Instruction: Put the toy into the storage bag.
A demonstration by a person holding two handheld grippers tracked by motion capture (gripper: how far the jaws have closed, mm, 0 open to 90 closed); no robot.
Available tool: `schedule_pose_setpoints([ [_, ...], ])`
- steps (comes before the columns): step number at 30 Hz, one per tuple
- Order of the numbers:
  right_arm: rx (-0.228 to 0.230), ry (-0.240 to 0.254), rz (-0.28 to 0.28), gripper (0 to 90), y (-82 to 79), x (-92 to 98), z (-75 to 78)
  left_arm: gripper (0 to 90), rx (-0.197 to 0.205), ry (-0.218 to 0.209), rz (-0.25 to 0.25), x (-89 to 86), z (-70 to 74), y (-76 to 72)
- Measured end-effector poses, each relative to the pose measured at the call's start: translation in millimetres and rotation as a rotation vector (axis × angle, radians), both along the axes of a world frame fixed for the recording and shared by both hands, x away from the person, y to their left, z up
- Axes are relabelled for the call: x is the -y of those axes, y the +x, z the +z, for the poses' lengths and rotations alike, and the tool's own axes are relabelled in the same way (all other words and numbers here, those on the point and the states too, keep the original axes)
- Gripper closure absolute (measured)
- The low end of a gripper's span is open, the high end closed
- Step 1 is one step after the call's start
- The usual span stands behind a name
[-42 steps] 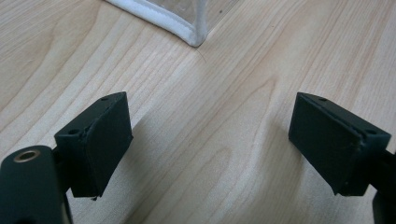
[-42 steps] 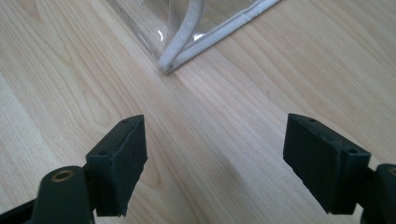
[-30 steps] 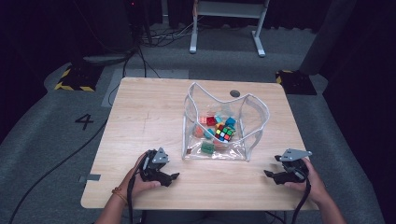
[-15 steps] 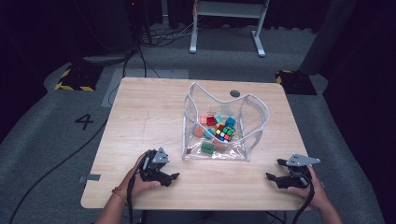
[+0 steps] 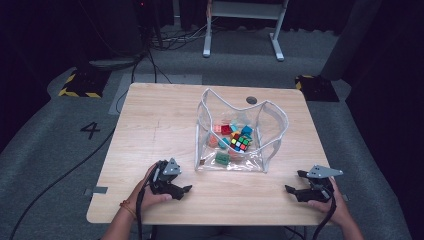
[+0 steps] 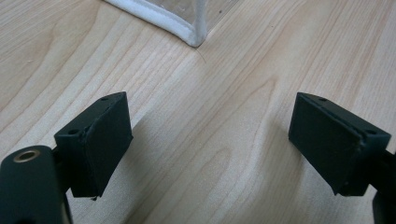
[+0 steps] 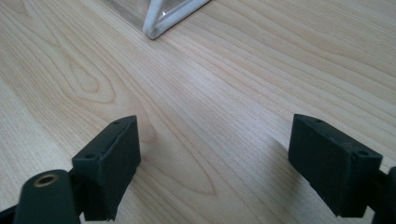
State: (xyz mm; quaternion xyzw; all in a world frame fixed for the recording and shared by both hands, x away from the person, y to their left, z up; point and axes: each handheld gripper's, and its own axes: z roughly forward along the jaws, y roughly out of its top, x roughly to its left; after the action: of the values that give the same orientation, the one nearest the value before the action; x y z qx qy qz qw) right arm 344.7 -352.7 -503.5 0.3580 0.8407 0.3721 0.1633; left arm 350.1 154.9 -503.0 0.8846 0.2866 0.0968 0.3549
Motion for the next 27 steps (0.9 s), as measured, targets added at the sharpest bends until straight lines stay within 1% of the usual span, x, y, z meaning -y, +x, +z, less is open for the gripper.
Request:
schedule_pose_setpoints([
  [3,0.0,0.001,-0.001,17.1,-0.1,-0.1,0.0,13.5,-0.006,-0.003,-0.002,0.2,-0.1,-0.5],
  [5,0.0,0.001,-0.001,17.1,-0.1,-0.1,0.0,13.7,-0.001,0.0,0.001,0.0,0.1,-0.5],
  [25,-0.001,0.0,0.001,17.0,0.1,0.1,0.1,13.5,-0.007,-0.004,-0.008,0.4,-0.1,-0.2],
  [27,-0.001,-0.001,0.001,16.9,0.1,0.2,0.2,13.4,-0.005,0.0,-0.01,0.3,0.1,0.1],
])
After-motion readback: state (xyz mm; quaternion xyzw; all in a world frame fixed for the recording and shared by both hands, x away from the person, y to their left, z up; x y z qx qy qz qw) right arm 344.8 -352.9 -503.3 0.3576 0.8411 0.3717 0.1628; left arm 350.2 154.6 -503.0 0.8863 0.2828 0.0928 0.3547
